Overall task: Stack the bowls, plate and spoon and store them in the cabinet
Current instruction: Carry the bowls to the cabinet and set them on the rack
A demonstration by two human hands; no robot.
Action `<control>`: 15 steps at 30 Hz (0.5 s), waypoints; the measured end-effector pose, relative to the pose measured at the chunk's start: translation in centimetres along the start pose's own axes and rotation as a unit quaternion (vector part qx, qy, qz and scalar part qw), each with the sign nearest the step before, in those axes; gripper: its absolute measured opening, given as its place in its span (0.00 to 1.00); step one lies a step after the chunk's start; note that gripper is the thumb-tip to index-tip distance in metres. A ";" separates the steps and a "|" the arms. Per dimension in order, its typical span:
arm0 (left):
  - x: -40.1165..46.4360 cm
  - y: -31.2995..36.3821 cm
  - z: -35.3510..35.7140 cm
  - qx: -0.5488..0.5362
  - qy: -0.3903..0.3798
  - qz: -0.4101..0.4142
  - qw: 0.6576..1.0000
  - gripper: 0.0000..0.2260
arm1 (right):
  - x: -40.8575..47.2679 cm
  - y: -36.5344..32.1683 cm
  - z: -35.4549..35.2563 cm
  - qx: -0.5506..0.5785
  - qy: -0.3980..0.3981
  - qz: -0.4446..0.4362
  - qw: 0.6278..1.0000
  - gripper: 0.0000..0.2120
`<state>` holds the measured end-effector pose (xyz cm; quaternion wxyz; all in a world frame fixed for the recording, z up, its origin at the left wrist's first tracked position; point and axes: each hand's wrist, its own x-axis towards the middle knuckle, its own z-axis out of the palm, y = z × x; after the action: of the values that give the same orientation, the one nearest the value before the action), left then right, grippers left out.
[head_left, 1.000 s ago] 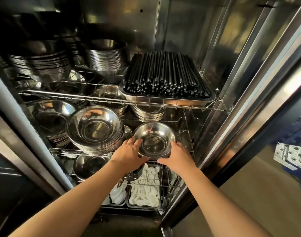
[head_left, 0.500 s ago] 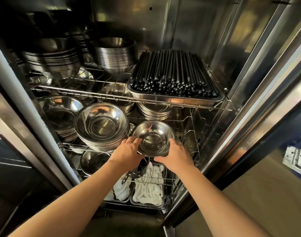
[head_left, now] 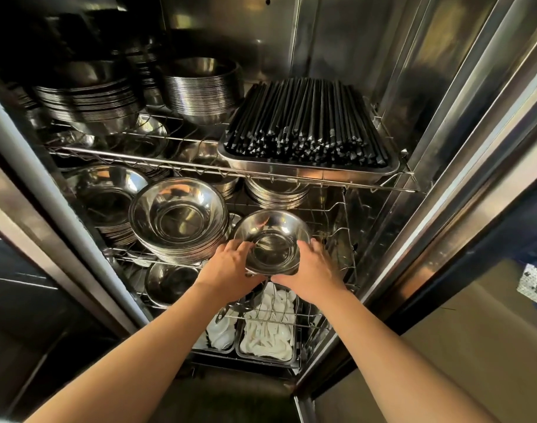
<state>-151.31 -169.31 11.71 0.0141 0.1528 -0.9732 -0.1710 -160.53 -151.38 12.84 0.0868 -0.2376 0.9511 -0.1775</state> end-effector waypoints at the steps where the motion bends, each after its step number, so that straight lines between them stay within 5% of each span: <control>1: -0.1 0.0 0.1 -0.002 0.007 -0.005 1.000 0.39 | 0.0 0.1 0.0 -0.002 -0.003 -0.003 1.000 0.50; 8: -2.2 -0.6 1.2 0.003 0.028 -0.015 0.999 0.38 | -0.8 0.1 -0.3 -0.032 -0.027 -0.017 0.999 0.47; 15: -6.5 -2.8 0.3 0.084 -0.029 0.031 0.996 0.29 | -5.8 -1.2 -1.4 -0.107 0.001 -0.012 0.994 0.29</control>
<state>-144.30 -169.69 10.62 -0.0216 0.1178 -0.9885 -0.0924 -155.29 -149.12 15.00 0.0578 -0.2570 0.9617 -0.0763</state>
